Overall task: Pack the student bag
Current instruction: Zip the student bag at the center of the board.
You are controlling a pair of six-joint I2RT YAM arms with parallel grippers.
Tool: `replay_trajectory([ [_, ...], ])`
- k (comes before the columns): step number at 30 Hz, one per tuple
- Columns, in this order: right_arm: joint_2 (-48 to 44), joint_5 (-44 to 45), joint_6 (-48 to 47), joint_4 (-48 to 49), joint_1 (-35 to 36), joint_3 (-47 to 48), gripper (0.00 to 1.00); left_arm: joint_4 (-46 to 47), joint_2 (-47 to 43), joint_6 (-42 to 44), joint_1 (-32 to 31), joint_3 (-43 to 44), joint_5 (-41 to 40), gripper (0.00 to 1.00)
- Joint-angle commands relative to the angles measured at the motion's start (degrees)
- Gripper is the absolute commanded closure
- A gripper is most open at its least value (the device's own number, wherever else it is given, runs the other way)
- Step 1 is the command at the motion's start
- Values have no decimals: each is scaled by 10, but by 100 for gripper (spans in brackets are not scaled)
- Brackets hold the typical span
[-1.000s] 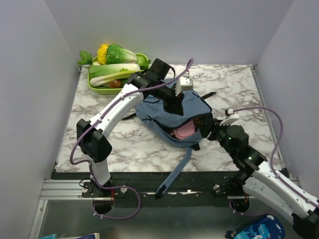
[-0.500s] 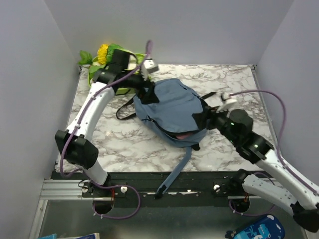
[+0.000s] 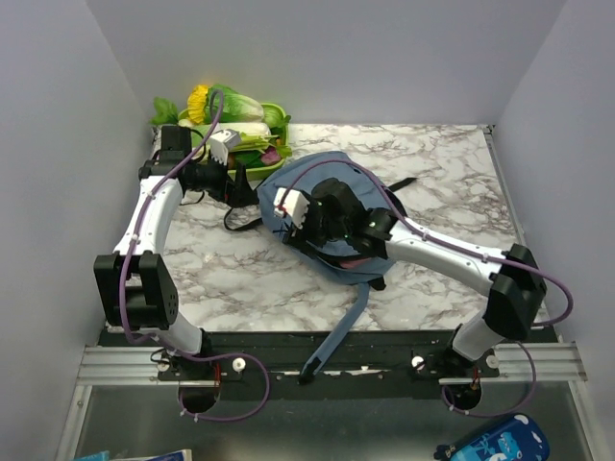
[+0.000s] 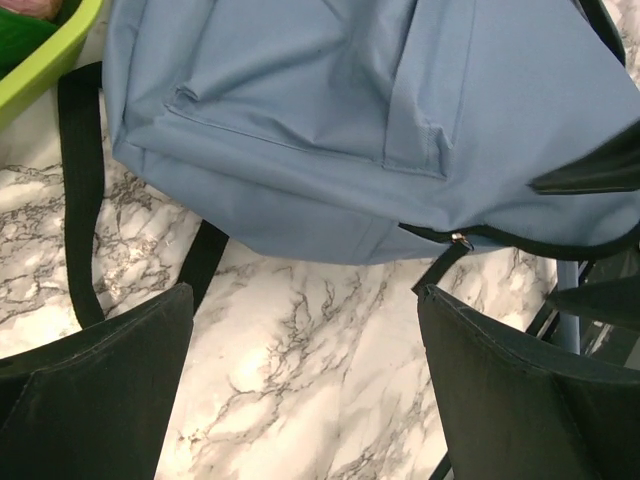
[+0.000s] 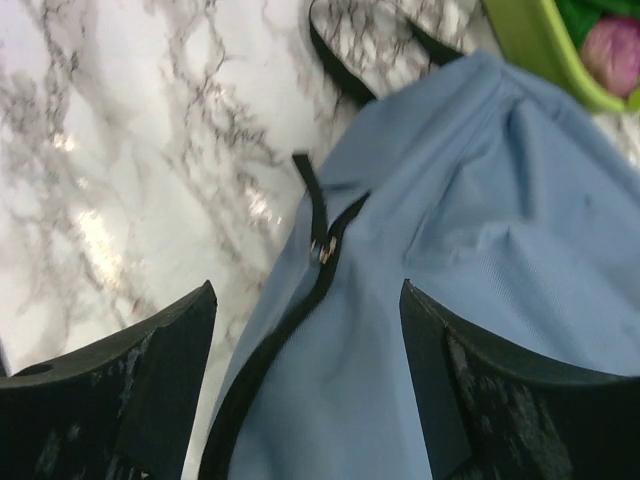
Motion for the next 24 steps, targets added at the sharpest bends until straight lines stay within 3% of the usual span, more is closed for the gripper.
replay_trajectory([
  [1, 80, -46, -91, 20, 12, 66, 20, 24, -43, 1, 3, -29, -3, 1],
  [14, 158, 13, -120, 103, 30, 91, 29, 54, -17, -66, 7, -52, -40, 1],
  [24, 183, 56, -114, 148, 30, 92, 57, 70, -1, -90, 9, -69, -48, 1],
])
